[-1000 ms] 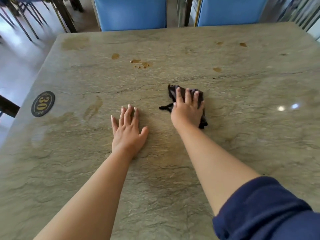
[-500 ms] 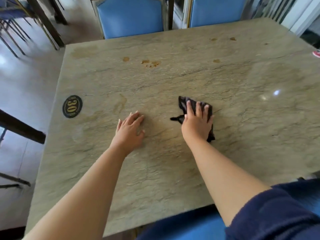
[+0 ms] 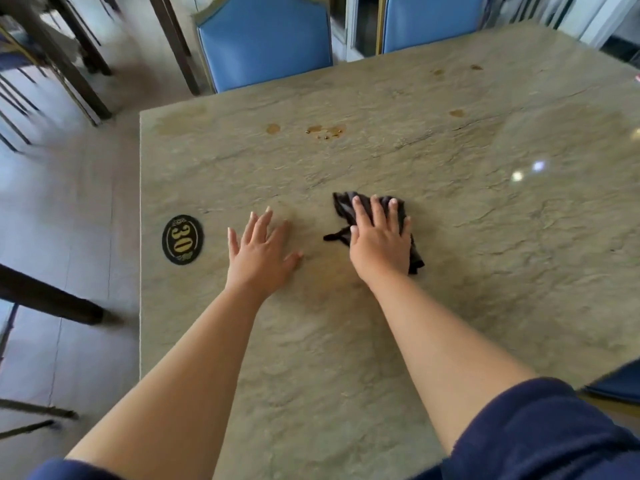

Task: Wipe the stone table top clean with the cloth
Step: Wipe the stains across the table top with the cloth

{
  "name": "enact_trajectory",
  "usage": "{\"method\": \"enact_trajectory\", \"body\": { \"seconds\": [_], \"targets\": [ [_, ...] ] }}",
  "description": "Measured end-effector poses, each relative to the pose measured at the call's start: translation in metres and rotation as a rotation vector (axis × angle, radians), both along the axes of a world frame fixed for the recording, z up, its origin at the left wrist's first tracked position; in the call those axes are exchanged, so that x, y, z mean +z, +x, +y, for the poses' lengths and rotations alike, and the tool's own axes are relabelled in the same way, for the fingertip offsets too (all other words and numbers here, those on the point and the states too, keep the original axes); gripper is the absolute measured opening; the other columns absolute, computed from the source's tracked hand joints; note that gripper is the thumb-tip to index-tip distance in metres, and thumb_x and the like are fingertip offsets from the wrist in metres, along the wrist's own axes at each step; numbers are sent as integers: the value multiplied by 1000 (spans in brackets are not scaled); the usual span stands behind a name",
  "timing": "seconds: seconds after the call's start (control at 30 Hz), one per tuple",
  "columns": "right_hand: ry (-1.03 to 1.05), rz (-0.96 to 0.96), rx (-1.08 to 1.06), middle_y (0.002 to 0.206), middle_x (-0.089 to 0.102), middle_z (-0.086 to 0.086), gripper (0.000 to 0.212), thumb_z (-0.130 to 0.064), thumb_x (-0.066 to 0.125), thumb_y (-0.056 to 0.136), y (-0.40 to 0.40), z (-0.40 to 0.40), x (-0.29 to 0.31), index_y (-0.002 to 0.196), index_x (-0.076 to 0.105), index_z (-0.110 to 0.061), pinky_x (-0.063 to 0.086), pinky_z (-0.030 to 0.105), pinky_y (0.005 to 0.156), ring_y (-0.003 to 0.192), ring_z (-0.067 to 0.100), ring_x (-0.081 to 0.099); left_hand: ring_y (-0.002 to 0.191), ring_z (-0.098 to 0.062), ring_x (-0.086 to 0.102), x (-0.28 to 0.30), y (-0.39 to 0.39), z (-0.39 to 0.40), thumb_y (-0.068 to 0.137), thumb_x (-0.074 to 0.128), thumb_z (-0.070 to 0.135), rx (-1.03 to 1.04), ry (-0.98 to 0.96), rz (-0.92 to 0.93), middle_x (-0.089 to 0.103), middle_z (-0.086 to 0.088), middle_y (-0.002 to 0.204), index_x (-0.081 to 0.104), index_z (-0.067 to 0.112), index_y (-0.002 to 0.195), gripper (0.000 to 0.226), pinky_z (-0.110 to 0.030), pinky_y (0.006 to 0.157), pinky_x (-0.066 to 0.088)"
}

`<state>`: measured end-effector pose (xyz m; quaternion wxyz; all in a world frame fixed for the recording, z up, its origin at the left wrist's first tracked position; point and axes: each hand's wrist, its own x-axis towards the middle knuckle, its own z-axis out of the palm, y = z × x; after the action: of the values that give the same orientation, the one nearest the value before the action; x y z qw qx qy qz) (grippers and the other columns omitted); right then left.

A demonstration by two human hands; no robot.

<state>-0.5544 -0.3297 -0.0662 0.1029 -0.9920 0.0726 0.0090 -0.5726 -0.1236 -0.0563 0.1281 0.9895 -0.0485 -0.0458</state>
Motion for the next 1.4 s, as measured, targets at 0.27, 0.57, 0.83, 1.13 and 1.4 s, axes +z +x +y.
{"method": "enact_trajectory", "body": {
  "seconds": [0.27,0.57,0.83,1.13,1.4],
  "targets": [
    [-22,92,-149,162,-7,-2,54,-40,15,102,107,22,5,151,-6,-35,-4,54,117,146,31,-15,148,-10,-11,-15,-2,3,90,19,71,23,46,-117,5,8,163,14,38,152,70,-48,120,-2],
    [36,-46,621,160,15,-11,50,-30,33,102,68,29,1,147,19,-46,7,41,119,148,18,4,148,-10,-13,-15,-4,2,91,14,70,30,63,-115,2,6,163,12,23,155,80,-48,121,-2],
    [1,-29,-179,162,8,-5,51,-35,26,102,49,2,-1,150,13,-41,8,48,118,148,24,0,149,-16,-8,-11,-2,4,91,15,68,-18,41,-84,5,3,163,14,19,154,80,-49,120,-1],
    [-32,-88,207,158,26,-4,52,-39,28,96,22,100,-4,149,26,-38,22,49,115,146,26,18,127,-25,46,6,82,82,87,33,50,-418,7,-192,50,1,139,52,20,133,58,-50,110,26],
    [-55,-83,-593,160,16,5,57,-33,34,99,2,137,-7,152,14,-31,15,55,116,147,32,8,139,-15,-38,-5,129,99,87,15,74,-502,145,178,-31,10,156,-15,40,150,77,-62,110,-19]
  ]
}}
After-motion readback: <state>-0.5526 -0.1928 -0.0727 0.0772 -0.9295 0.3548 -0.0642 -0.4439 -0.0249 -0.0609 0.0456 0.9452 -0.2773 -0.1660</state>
